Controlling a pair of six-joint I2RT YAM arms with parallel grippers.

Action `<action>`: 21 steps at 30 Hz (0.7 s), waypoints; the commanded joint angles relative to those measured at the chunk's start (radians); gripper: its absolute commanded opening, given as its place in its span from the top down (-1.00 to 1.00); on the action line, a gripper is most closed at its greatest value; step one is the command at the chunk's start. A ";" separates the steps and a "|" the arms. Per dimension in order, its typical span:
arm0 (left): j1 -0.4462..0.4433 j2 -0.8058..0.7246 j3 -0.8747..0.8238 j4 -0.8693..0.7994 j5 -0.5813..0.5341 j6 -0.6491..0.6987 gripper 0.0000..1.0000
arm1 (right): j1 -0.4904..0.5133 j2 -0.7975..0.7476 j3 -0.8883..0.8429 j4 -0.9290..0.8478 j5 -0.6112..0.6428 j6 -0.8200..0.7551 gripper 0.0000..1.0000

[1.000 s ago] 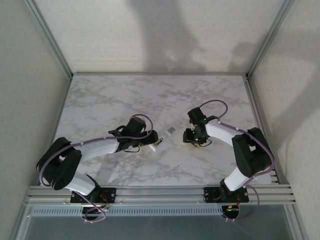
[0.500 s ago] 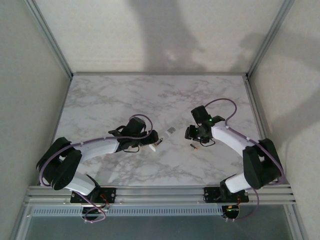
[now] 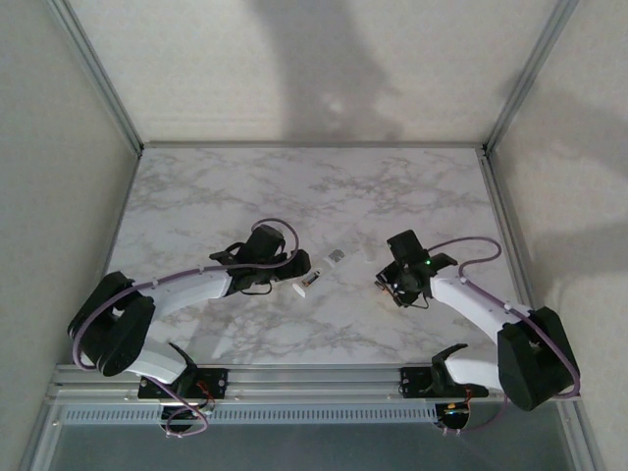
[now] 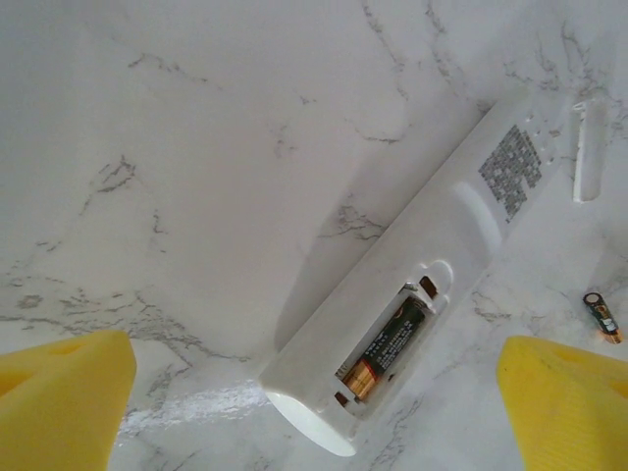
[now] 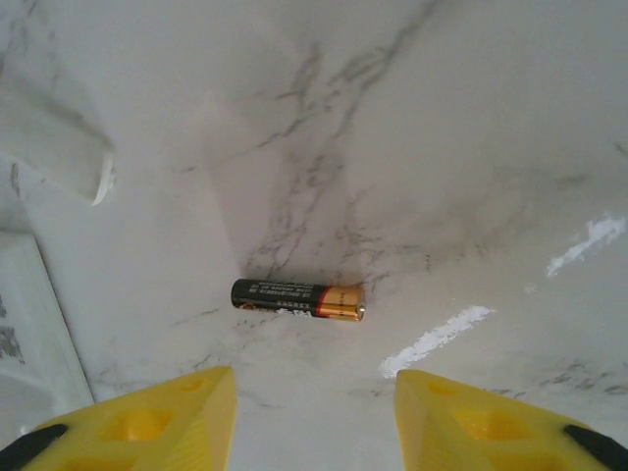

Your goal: Load the batteries into the remote control

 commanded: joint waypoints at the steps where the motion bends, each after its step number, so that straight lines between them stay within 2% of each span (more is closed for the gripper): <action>1: 0.014 -0.038 0.023 -0.025 -0.025 0.033 -0.90 | -0.003 -0.008 -0.021 0.045 0.017 0.263 0.08; 10: 0.021 -0.047 0.012 -0.019 -0.005 0.051 -0.90 | -0.013 0.101 0.009 0.071 -0.010 0.413 0.11; 21: 0.031 -0.067 -0.005 -0.025 -0.002 0.062 -0.91 | -0.035 0.178 0.020 0.086 -0.006 0.420 0.16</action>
